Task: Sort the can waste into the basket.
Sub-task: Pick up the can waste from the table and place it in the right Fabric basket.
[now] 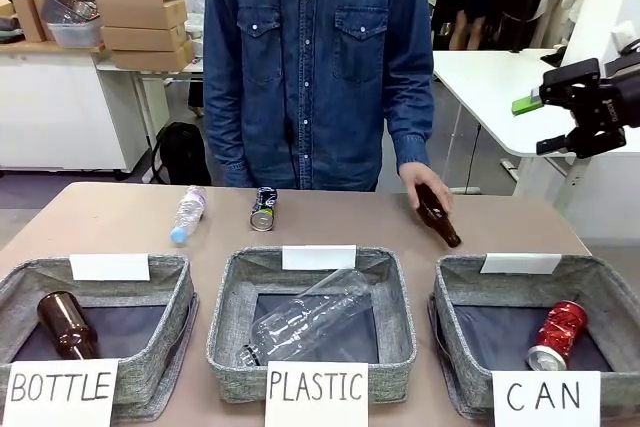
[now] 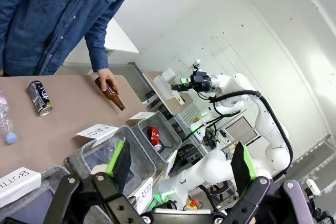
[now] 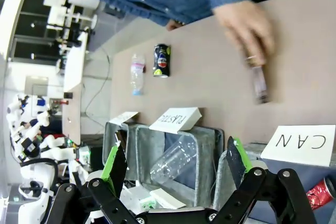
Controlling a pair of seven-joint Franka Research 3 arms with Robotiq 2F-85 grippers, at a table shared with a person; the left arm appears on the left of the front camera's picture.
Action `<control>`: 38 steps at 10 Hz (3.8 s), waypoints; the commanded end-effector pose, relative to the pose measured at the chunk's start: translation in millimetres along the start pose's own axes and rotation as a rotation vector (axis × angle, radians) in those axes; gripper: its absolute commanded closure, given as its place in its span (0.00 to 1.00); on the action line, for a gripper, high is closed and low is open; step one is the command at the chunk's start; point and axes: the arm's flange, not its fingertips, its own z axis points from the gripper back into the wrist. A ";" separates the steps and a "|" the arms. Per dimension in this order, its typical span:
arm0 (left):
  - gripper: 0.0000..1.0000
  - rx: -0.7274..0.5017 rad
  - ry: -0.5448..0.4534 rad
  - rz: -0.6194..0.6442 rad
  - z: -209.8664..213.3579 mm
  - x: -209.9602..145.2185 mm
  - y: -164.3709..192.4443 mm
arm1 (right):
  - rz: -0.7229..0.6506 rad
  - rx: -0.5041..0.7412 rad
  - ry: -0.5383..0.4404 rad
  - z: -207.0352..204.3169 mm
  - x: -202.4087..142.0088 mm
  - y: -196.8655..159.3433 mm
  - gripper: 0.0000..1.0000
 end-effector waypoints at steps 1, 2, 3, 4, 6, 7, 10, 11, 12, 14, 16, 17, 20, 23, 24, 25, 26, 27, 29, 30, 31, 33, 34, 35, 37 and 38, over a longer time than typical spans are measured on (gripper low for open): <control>0.00 -0.018 -0.010 -0.020 -1.2 2.1 -0.6 | 0.023 0.000 0.008 2.5 4.5 -2.2 0.00; 0.00 0.000 0.000 0.000 0.0 0.0 0.0 | 0.023 0.000 0.008 2.5 4.5 -2.2 0.00; 0.00 0.033 0.061 -0.025 -7.8 0.1 -11.1 | 0.023 0.000 0.008 2.5 4.5 -2.2 0.00; 0.00 0.028 0.135 -0.009 -23.0 11.1 -13.5 | 0.023 0.000 0.008 2.5 4.5 -2.2 0.00; 0.00 0.106 0.274 0.036 -69.3 28.5 1.6 | 0.023 0.000 0.008 2.5 4.5 -2.2 0.00; 0.00 0.098 0.361 0.082 -95.6 40.6 14.6 | 0.023 0.000 0.008 2.5 4.5 -2.2 0.00; 0.00 0.247 0.434 0.117 -147.1 54.6 46.2 | 0.023 0.000 0.008 2.5 4.5 -2.2 0.00; 0.00 0.286 0.388 0.134 -123.8 67.5 43.0 | 0.023 0.000 0.008 2.5 4.5 -2.2 0.00; 0.00 0.333 0.416 0.151 -86.0 78.4 34.2 | 0.023 0.000 0.008 2.5 4.5 -2.2 0.00; 0.00 0.452 0.305 0.193 0.8 74.2 2.6 | 0.023 0.000 0.008 2.5 4.5 -2.2 0.00; 0.00 0.541 0.185 0.215 54.9 59.7 -14.6 | 0.023 0.000 0.008 2.5 4.5 -2.2 0.00; 0.00 0.473 0.285 0.180 25.9 72.1 3.7 | 0.023 0.000 0.008 2.5 4.5 -2.2 0.00; 0.00 0.473 0.285 0.180 25.9 72.1 3.7 | 0.023 0.000 0.008 2.5 4.5 -2.2 0.00; 0.00 0.500 0.265 0.224 58.0 90.4 0.5 | 0.023 0.000 0.008 2.5 4.5 -2.2 0.00; 0.00 0.536 0.209 0.233 89.9 92.5 -9.4 | 0.023 0.000 0.008 2.5 4.5 -2.2 0.00; 0.00 0.551 0.182 0.228 119.7 91.1 -22.2 | 0.023 0.000 0.008 2.5 4.5 -2.2 0.00; 0.00 0.568 0.166 0.238 144.8 86.4 -36.5 | 0.023 0.000 0.008 2.5 4.5 -2.2 0.00; 0.00 0.583 0.145 0.238 164.3 79.1 -50.5 | 0.023 0.000 0.008 2.5 4.5 -2.2 0.00; 0.00 0.585 0.125 0.225 173.1 71.9 -60.6 | 0.023 0.000 0.008 2.5 4.5 -2.2 0.00; 0.00 0.595 0.130 0.224 169.4 71.6 -58.9 | 0.023 0.000 0.008 2.5 4.5 -2.2 0.00; 0.00 0.624 0.127 0.241 164.8 73.7 -53.6 | 0.023 0.000 0.008 2.5 4.5 -2.2 0.00; 0.00 0.623 0.136 0.219 141.6 76.4 -47.5 | 0.023 0.000 0.008 2.5 4.5 -2.2 0.00; 0.00 0.630 0.159 0.195 114.3 79.4 -40.8 | 0.023 0.000 0.008 2.5 4.5 -2.2 0.00; 0.00 0.637 0.198 0.162 71.8 83.1 -28.6 | 0.023 0.000 0.008 2.5 4.5 -2.2 0.00; 0.00 0.610 0.319 0.150 -7.6 89.6 -4.4 | 0.023 0.000 0.008 2.5 4.5 -2.2 0.00; 0.00 0.611 0.321 0.141 -41.5 91.3 7.1 | 0.023 0.000 0.008 2.5 4.5 -2.2 0.00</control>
